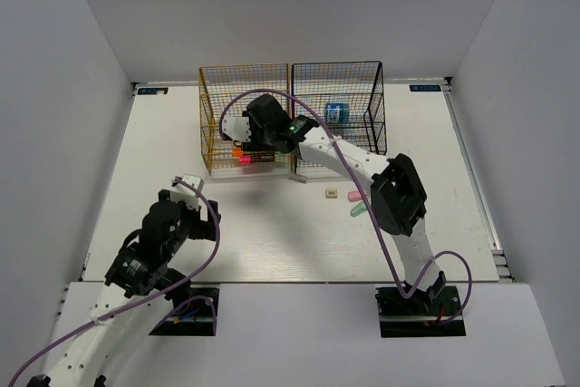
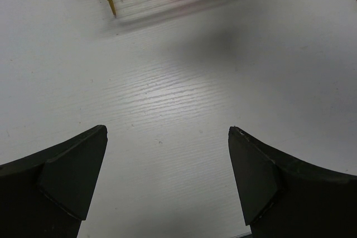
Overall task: Sort the stationery into containers
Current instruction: Place the pen in the storage box, then pick up the stationery from the center of the board.
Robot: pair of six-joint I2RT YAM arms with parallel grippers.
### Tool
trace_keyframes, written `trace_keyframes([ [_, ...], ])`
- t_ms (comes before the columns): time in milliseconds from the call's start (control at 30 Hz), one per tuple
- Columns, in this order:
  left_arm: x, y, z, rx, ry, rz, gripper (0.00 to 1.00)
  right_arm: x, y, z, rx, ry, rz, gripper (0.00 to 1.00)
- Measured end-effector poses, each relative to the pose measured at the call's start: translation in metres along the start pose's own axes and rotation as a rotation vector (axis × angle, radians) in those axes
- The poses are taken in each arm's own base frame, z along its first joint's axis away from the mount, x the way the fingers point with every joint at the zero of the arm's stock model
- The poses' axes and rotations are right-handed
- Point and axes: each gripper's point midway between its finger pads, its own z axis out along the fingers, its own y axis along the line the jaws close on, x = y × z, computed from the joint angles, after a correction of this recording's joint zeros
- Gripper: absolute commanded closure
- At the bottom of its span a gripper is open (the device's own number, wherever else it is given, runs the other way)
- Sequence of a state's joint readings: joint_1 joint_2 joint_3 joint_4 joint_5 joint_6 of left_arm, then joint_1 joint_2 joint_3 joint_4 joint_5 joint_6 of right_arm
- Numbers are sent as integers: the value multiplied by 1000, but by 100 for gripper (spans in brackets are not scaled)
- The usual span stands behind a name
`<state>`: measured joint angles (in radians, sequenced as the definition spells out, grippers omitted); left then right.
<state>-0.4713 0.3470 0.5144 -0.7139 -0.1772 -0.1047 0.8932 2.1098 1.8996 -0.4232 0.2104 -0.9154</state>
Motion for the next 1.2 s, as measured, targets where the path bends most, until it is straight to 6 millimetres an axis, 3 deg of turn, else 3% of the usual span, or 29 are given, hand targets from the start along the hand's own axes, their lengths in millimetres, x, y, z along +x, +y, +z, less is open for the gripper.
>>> trace_keyframes([
  [33, 0, 0, 0, 0, 0, 0, 9, 0, 0, 0, 0, 0, 3, 39],
  [100, 0, 0, 0, 2, -1, -2, 36, -1, 1, 0, 0, -1, 12, 74],
  [133, 0, -1, 0, 5, -2, 4, 77, -1, 1, 0, -1, -2, 21, 100],
  [167, -1, -3, 1, 15, -3, -2, 95, -1, 2, 0, -4, -3, 30, 100],
  [200, -1, -6, 2, 30, -4, 2, 100, -1, 5, -1, -13, -2, 53, 100],
  [300, 2, -14, 6, 74, 14, 11, 100, -2, 16, -11, -62, -13, 137, 100],
  [333, 3, -16, 7, 87, 24, 13, 98, -1, 20, -19, -87, -22, 162, 96],
  [400, 8, -21, 11, 107, 57, 16, 61, -1, 31, -46, -157, -51, 213, 71],
  [433, 11, -22, 12, 116, 72, 23, 46, -1, 35, -64, -184, -75, 233, 69],
  [467, 13, -23, 12, 119, 85, 21, 26, 1, 39, -81, -201, -97, 246, 68],
  [500, 14, -24, 13, 125, 92, 22, 18, 6, 45, -99, -219, -113, 254, 80],
  [533, 15, -25, 13, 127, 93, 15, 18, 14, 52, -117, -224, -132, 261, 100],
  [567, 13, -26, 12, 133, 88, 4, 18, 24, 60, -133, -227, -141, 266, 100],
  [600, 12, -29, 12, 142, 81, -12, 32, 37, 70, -147, -238, -135, 281, 100],
  [633, 8, -32, 12, 153, 71, -37, 56, 50, 78, -159, -240, -124, 303, 100],
  [667, 6, -35, 13, 162, 66, -65, 88, 61, 81, -168, -233, -117, 331, 100],
  [700, 3, -39, 15, 173, 61, -97, 100, 70, 83, -174, -225, -109, 360, 100],
  [833, 3, -52, 34, 185, 119, -211, 100, 96, 92, -179, -202, -72, 509, 100],
  [967, 16, -58, 49, 162, 210, -302, 100, 123, 132, -157, -211, 4, 669, 100],
  [1100, 5, -65, 55, 165, 157, -377, 100, 157, 188, -139, -222, 73, 779, 100],
  [1200, 9, -75, 63, 170, 124, -405, 99, 162, 198, -132, -204, 58, 818, 100],
])
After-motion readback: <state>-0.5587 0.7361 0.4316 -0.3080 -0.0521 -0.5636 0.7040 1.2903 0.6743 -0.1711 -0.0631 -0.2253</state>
